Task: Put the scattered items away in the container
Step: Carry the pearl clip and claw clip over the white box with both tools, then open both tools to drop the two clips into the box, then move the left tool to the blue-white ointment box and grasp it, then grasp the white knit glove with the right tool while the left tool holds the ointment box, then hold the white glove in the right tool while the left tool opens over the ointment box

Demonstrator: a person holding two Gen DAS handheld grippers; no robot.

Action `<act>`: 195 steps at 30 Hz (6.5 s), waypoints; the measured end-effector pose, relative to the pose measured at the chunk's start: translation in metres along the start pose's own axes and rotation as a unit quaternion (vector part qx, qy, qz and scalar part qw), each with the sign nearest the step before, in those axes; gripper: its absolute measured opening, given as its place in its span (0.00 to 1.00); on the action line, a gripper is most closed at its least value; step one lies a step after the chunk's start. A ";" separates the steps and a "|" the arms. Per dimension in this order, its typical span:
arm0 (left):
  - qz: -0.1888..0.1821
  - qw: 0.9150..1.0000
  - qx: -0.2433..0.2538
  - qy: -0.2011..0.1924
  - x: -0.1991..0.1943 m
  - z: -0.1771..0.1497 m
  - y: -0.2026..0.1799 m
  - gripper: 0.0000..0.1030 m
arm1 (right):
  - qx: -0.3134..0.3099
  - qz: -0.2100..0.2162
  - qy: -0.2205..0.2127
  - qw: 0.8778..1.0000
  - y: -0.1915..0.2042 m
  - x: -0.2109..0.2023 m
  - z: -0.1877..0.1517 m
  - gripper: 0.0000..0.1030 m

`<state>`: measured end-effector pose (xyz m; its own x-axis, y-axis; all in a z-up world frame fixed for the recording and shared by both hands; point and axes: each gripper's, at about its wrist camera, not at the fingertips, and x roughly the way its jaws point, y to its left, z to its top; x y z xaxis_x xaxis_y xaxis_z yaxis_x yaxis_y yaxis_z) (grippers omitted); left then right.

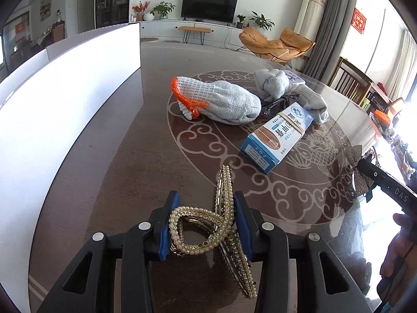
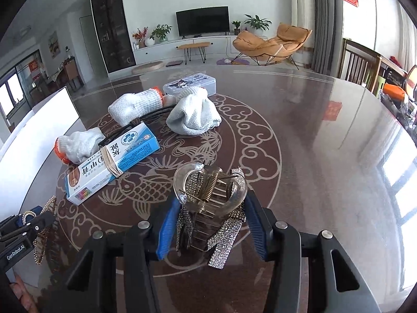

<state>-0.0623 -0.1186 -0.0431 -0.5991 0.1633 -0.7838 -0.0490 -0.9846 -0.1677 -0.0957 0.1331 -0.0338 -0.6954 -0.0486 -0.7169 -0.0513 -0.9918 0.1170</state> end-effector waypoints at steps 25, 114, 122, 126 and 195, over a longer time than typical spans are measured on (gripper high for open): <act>-0.071 0.995 -0.053 -0.042 -0.121 0.019 0.026 0.40 | -0.078 0.171 0.035 0.982 0.094 -0.064 -0.018 0.49; -0.077 0.958 0.265 0.077 0.064 0.064 -0.137 0.73 | -0.041 -0.039 0.053 0.997 -0.049 -0.023 -0.052 0.71; -0.041 0.980 0.192 0.044 0.030 0.033 -0.106 0.40 | -0.041 -0.039 0.053 0.997 -0.049 -0.023 -0.052 0.71; -0.012 0.985 0.166 0.033 -0.002 -0.004 -0.081 0.40 | -0.041 -0.039 0.053 0.997 -0.049 -0.023 -0.052 0.71; 0.073 0.996 0.046 0.034 0.005 -0.009 -0.038 1.00 | -0.125 0.051 0.059 0.989 -0.036 0.002 -0.026 0.67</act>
<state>-0.0566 -0.0796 -0.0462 -0.5497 0.0188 -0.8352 -0.0410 -0.9991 0.0045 -0.0765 0.1657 -0.0569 -0.5983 -0.1485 -0.7874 0.2042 -0.9785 0.0293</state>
